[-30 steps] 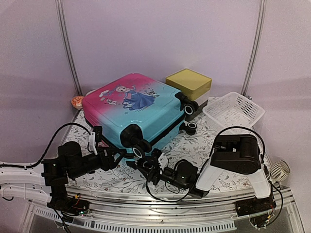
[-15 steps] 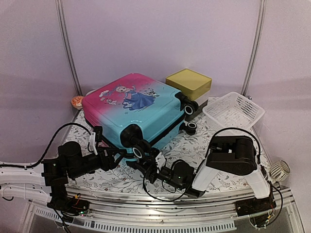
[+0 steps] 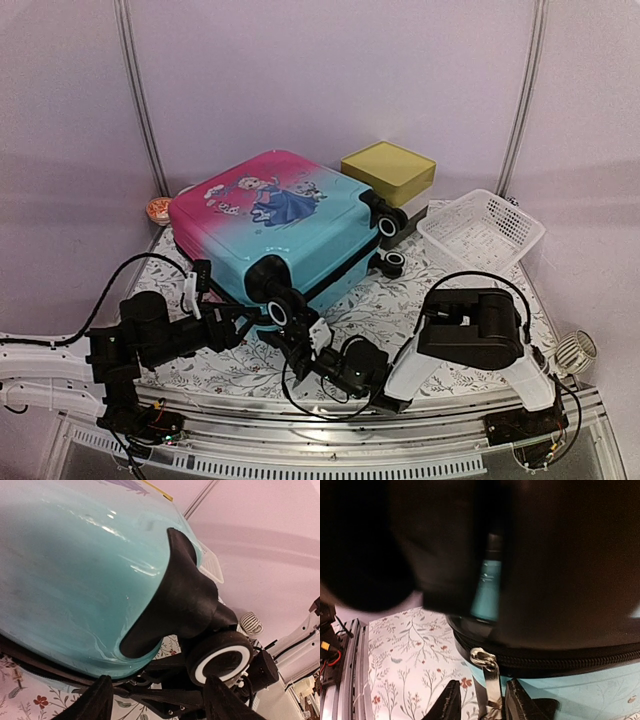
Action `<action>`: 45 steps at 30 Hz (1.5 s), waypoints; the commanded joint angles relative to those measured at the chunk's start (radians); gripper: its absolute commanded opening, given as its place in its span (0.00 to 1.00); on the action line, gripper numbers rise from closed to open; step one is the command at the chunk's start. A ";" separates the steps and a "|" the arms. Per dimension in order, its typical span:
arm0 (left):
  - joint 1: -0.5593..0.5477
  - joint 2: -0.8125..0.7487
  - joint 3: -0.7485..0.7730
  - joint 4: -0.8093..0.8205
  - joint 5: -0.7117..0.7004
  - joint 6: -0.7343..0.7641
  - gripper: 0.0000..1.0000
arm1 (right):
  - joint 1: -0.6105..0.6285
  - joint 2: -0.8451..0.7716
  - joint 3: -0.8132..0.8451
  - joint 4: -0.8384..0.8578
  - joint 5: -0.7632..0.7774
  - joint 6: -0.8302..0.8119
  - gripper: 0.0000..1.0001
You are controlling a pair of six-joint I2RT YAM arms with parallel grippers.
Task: Open, take out, and arrange the luggage
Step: Pick up the zipper from the luggage, then unzip the zipper of the luggage.
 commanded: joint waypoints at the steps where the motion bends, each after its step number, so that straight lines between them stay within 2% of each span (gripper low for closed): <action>1: 0.016 0.011 0.015 -0.002 -0.003 0.009 0.64 | 0.010 0.060 0.084 -0.006 0.127 -0.027 0.31; 6: 0.017 0.005 0.012 -0.009 -0.006 0.008 0.64 | 0.013 0.073 0.099 0.000 0.174 -0.058 0.23; 10: 0.019 -0.004 0.008 -0.011 -0.012 0.008 0.64 | 0.013 0.070 0.082 0.028 0.181 -0.066 0.09; 13: 0.020 -0.007 0.008 -0.016 -0.013 0.008 0.64 | 0.013 0.058 0.066 0.043 0.189 -0.085 0.03; 23: 0.024 -0.004 0.018 -0.033 -0.016 0.007 0.64 | 0.007 0.036 -0.021 0.138 0.231 -0.154 0.01; 33: 0.038 0.002 0.036 -0.085 -0.051 -0.024 0.63 | -0.059 -0.063 -0.131 0.188 0.171 -0.133 0.01; 40: 0.050 0.001 0.037 -0.094 -0.051 -0.033 0.63 | -0.126 -0.120 -0.184 0.140 0.114 -0.106 0.01; 45: 0.055 0.002 0.038 -0.103 -0.047 -0.044 0.63 | -0.167 -0.150 -0.191 0.027 0.081 -0.076 0.01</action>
